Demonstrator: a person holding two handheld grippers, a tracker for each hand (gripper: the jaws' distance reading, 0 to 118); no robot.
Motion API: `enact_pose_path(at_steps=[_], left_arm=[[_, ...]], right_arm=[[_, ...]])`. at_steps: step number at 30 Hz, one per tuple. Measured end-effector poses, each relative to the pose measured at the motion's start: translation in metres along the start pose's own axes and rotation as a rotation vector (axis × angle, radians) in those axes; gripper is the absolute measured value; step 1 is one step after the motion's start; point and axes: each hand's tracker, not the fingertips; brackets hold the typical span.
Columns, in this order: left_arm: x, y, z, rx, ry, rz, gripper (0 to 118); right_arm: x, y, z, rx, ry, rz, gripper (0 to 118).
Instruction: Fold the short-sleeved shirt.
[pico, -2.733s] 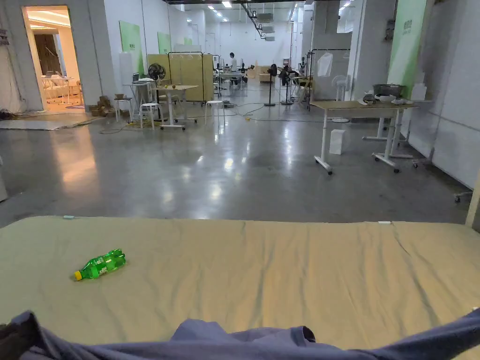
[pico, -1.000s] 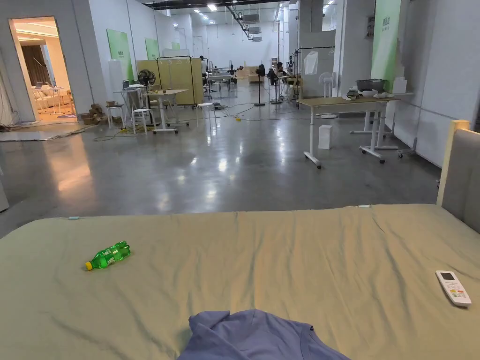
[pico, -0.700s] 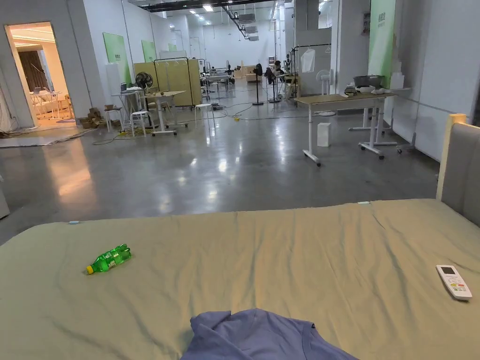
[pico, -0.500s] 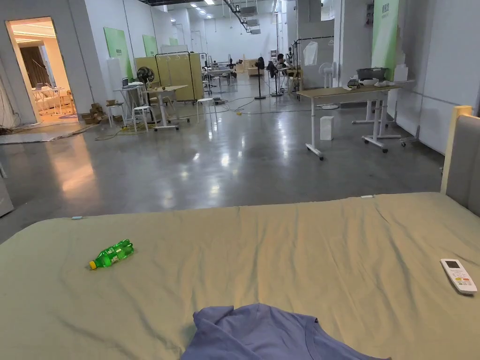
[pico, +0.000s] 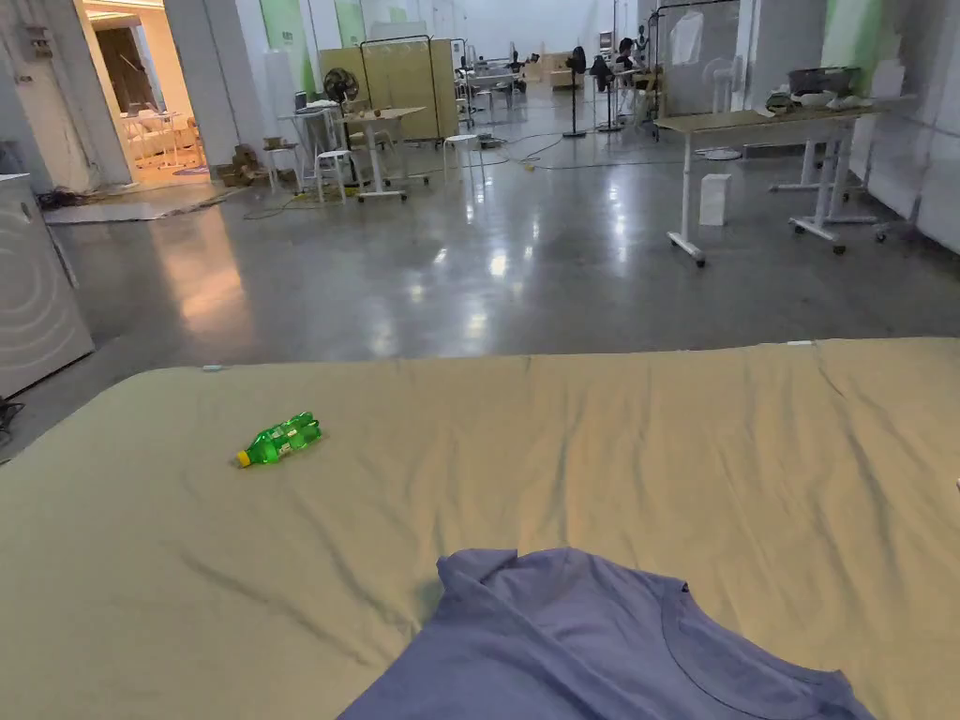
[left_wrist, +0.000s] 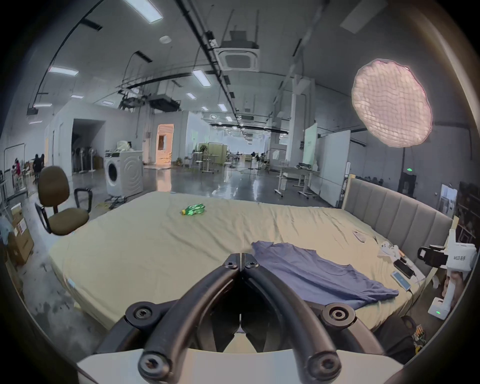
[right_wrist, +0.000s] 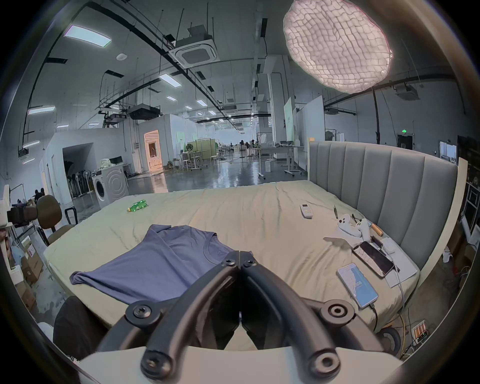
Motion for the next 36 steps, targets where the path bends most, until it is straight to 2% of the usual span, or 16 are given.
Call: enact_pose_path(at_steps=[5, 8, 11, 13, 15, 16, 18, 19, 21, 26, 30, 33, 36], left_arm=[[-0.029, -0.005, 0.001, -0.033, 0.078, 0.036, 0], [-0.049, -0.017, -0.005, -0.056, 0.085, 0.044, 0], [-0.043, -0.014, -0.017, -0.094, 0.047, 0.031, 0], [-0.032, -0.013, -0.032, -0.112, 0.022, 0.012, 15], [-0.016, -0.015, -0.054, -0.127, -0.058, 0.013, 19], [-0.009, -0.016, -0.065, -0.138, -0.093, 0.017, 27], [0.007, -0.018, -0.094, -0.153, -0.141, 0.011, 63], [0.014, -0.018, -0.112, -0.171, -0.164, 0.007, 76], [0.031, -0.02, -0.15, -0.178, -0.15, -0.007, 88], [0.053, -0.028, -0.268, -0.33, -0.267, -0.052, 88], [0.069, -0.047, -0.363, -0.46, -0.241, -0.138, 88], [0.083, -0.058, -0.411, -0.547, -0.23, -0.103, 84], [0.09, -0.063, -0.443, -0.551, -0.19, -0.104, 82]], right_arm=[[0.002, -0.003, -0.004, -0.018, 0.011, -0.023, 0], [0.002, -0.004, -0.004, -0.028, 0.01, -0.033, 0], [0.002, -0.005, -0.006, -0.036, 0.009, -0.045, 0], [0.001, -0.004, -0.005, -0.038, 0.003, -0.051, 0], [0.002, -0.005, -0.005, -0.039, -0.013, -0.054, 0], [0.003, -0.006, -0.005, -0.04, -0.021, -0.058, 0], [0.006, -0.008, -0.005, -0.046, -0.034, -0.067, 0], [0.007, -0.01, -0.006, -0.051, -0.038, -0.073, 0], [0.012, -0.014, -0.007, -0.065, -0.05, -0.08, 0], [0.026, -0.025, -0.015, -0.105, -0.081, -0.109, 0], [0.037, -0.034, -0.018, -0.14, -0.125, -0.155, 0], [0.042, -0.039, -0.016, -0.162, -0.148, -0.186, 0], [0.044, -0.046, -0.013, -0.186, -0.174, -0.186, 0]])
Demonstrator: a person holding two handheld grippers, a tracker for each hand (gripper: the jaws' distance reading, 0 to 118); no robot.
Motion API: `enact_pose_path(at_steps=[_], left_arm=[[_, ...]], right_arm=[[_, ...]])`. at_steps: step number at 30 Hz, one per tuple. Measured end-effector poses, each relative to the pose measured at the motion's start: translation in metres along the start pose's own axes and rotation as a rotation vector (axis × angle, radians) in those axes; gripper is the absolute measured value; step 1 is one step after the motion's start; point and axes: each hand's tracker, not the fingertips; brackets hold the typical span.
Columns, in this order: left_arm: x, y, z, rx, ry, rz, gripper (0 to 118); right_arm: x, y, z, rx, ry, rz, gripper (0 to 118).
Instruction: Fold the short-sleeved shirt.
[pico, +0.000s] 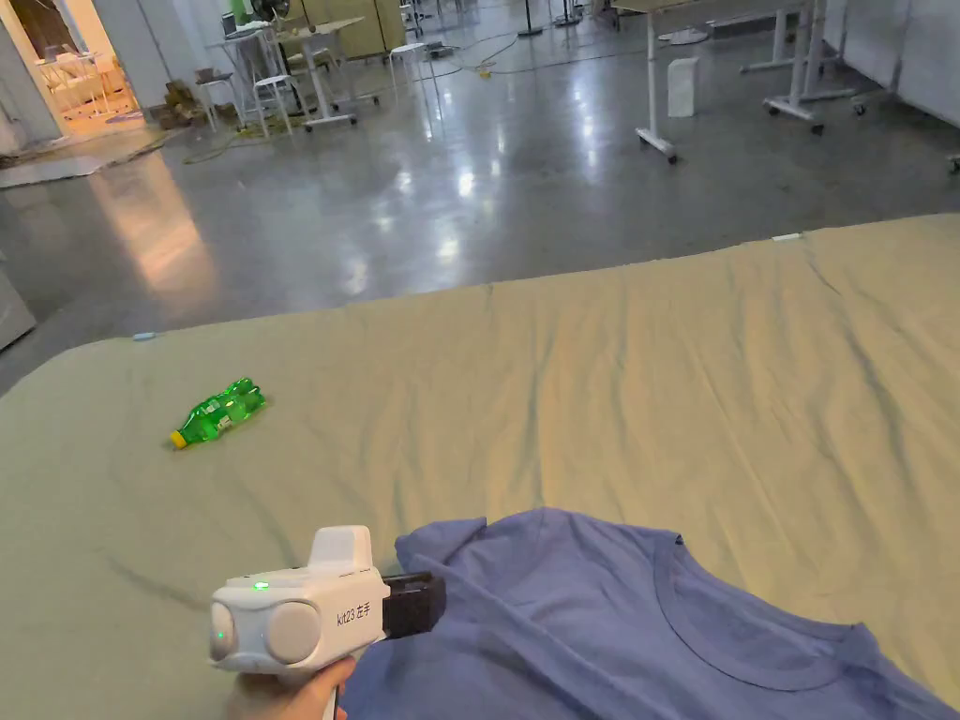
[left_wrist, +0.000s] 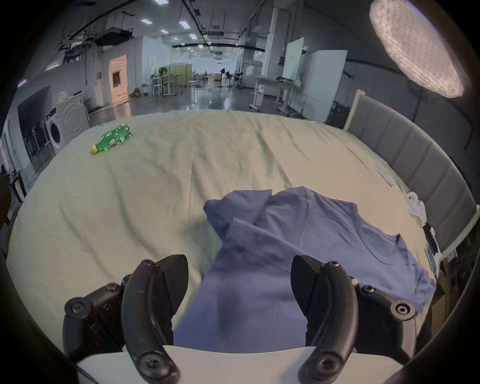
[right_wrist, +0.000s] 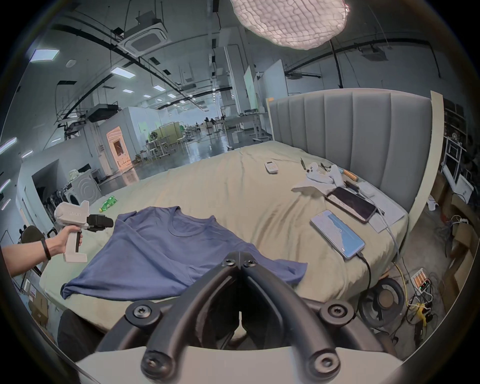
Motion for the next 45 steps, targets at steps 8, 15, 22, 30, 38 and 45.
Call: enact_pose_path(at_steps=[8, 15, 22, 30, 38, 45], left_arm=[[0.018, -0.001, -0.051, -0.096, 0.019, -0.059, 37], [0.02, -0.009, -0.06, -0.118, 0.034, -0.056, 9], [0.017, -0.011, -0.036, -0.087, 0.012, 0.004, 7], [0.005, -0.024, -0.037, -0.1, -0.012, 0.039, 7], [0.009, -0.029, -0.018, -0.086, -0.039, 0.017, 7], [0.009, -0.025, -0.003, -0.052, -0.05, -0.016, 7]], right_arm=[[0.007, -0.007, -0.008, -0.058, -0.042, -0.003, 0], [0.008, -0.003, -0.013, -0.056, -0.034, -0.002, 0], [0.021, -0.005, -0.025, -0.074, -0.079, -0.021, 1], [0.044, -0.016, -0.093, -0.181, -0.123, 0.054, 77], [0.078, -0.036, -0.183, -0.434, -0.131, -0.059, 74], [0.055, -0.025, -0.159, -0.359, -0.142, 0.115, 2]])
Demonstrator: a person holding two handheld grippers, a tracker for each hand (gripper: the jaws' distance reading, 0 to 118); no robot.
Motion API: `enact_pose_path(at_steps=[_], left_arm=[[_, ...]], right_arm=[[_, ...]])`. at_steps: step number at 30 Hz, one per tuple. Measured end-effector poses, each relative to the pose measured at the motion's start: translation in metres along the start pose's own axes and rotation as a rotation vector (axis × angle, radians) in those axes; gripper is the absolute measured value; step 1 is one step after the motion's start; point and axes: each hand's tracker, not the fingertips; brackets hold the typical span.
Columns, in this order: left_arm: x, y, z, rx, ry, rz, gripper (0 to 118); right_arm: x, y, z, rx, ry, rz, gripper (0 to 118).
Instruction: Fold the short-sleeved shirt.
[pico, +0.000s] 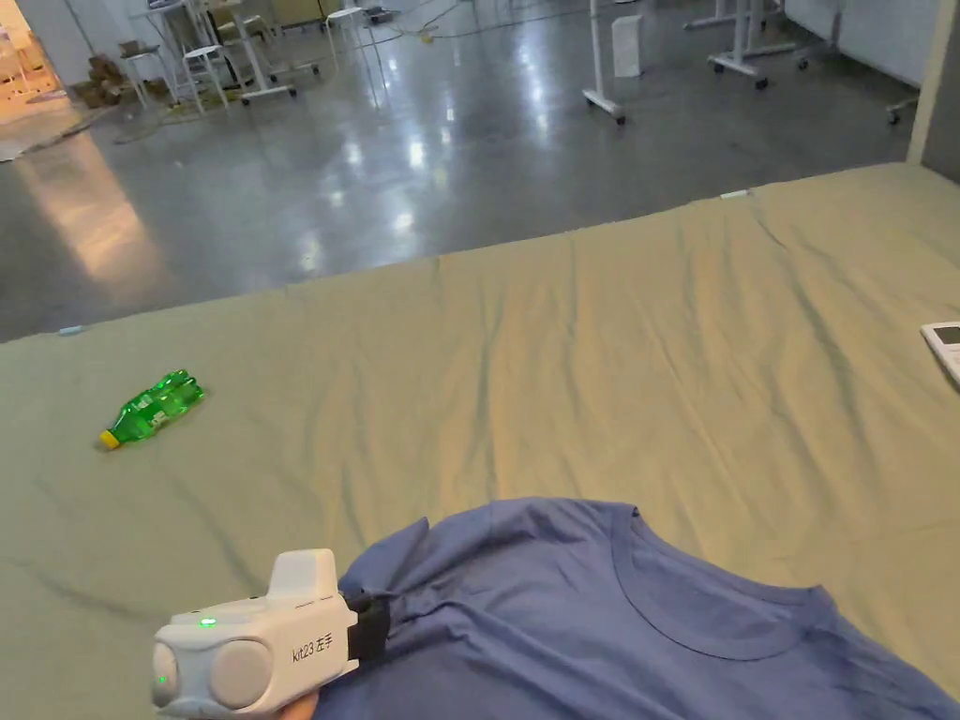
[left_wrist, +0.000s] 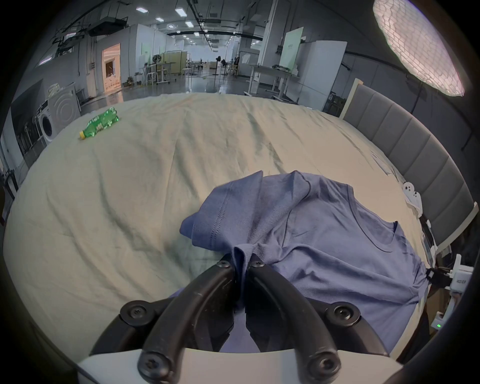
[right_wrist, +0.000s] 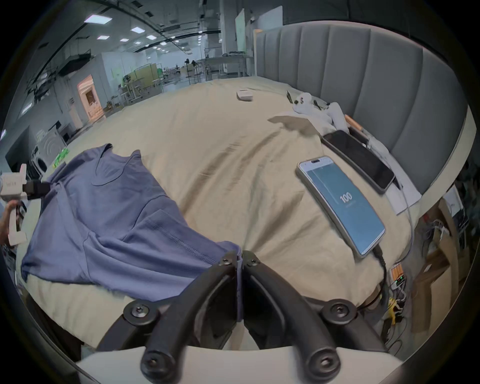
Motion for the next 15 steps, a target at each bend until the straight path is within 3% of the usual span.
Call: enact_pose_path(at_steps=[4, 6, 10, 15], left_arm=[[0.004, 0.014, 0.049, 0.082, 0.002, -0.042, 7], [0.0, 0.021, 0.071, 0.124, -0.004, -0.049, 7], [0.0, 0.037, 0.133, 0.24, -0.016, -0.057, 7], [-0.004, 0.064, 0.238, 0.422, -0.007, -0.084, 7]], right_arm=[[-0.004, 0.012, 0.03, 0.089, 0.051, -0.048, 2], [-0.009, 0.023, 0.05, 0.141, 0.04, -0.024, 2], [-0.022, 0.057, 0.092, 0.298, 0.106, -0.03, 2], [-0.034, 0.127, 0.138, 0.458, 0.159, 0.03, 2]])
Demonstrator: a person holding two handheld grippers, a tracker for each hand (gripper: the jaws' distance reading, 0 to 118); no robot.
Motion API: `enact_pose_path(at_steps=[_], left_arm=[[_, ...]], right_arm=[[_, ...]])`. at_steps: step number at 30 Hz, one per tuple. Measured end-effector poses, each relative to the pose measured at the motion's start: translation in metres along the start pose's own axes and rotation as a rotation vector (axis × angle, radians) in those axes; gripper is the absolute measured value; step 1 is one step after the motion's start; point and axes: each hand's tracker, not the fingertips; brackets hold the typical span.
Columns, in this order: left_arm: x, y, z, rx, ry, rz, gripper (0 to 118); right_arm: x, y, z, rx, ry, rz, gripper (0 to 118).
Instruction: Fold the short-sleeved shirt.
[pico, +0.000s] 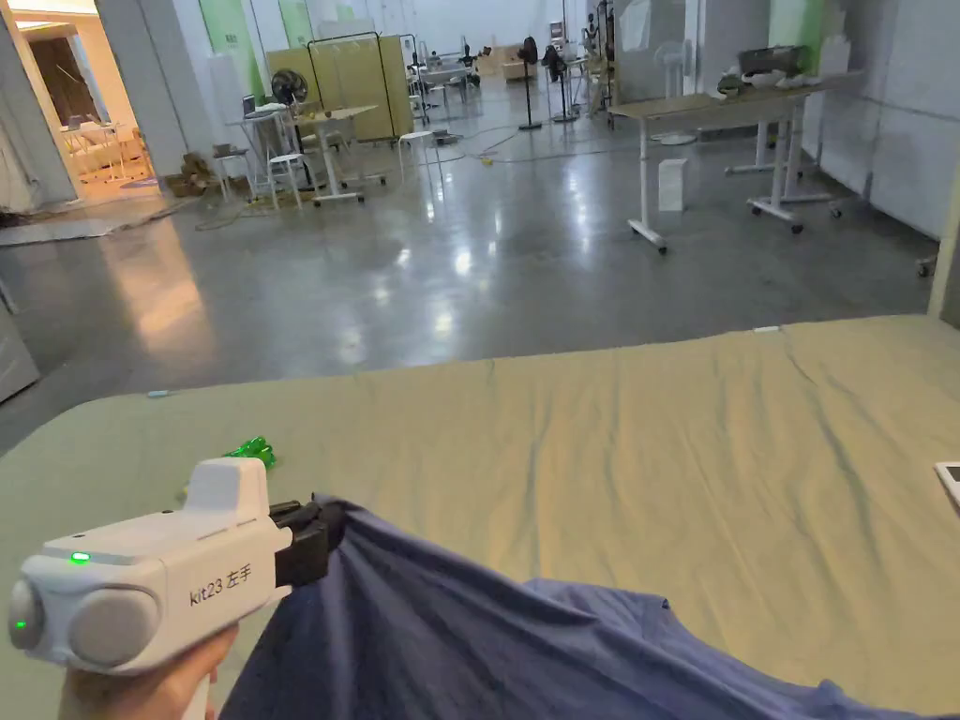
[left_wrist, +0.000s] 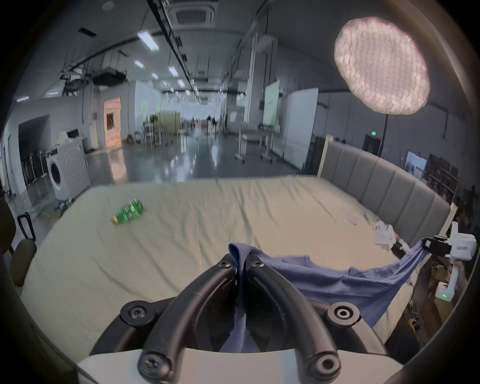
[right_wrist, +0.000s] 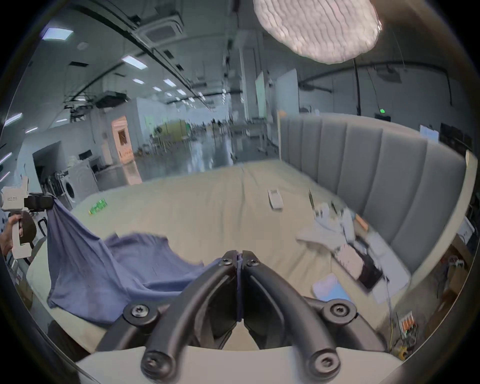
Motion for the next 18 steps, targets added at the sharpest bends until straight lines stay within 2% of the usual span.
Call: enact_pose_path(at_steps=[9, 15, 17, 18], left_arm=[[-0.031, 0.117, 0.161, 0.336, 0.108, -0.007, 7], [-0.028, 0.177, 0.235, 0.477, 0.158, -0.003, 7], [-0.026, 0.191, 0.253, 0.51, 0.154, 0.0, 7], [-0.024, 0.198, 0.261, 0.524, 0.167, 0.001, 7]], right_arm=[[-0.003, 0.165, 0.024, 0.285, 0.107, -0.031, 2], [-0.022, 0.278, 0.069, 0.408, 0.116, -0.007, 2], [-0.044, 0.309, 0.095, 0.501, 0.093, 0.079, 2], [-0.052, 0.327, 0.107, 0.57, 0.066, 0.164, 2]])
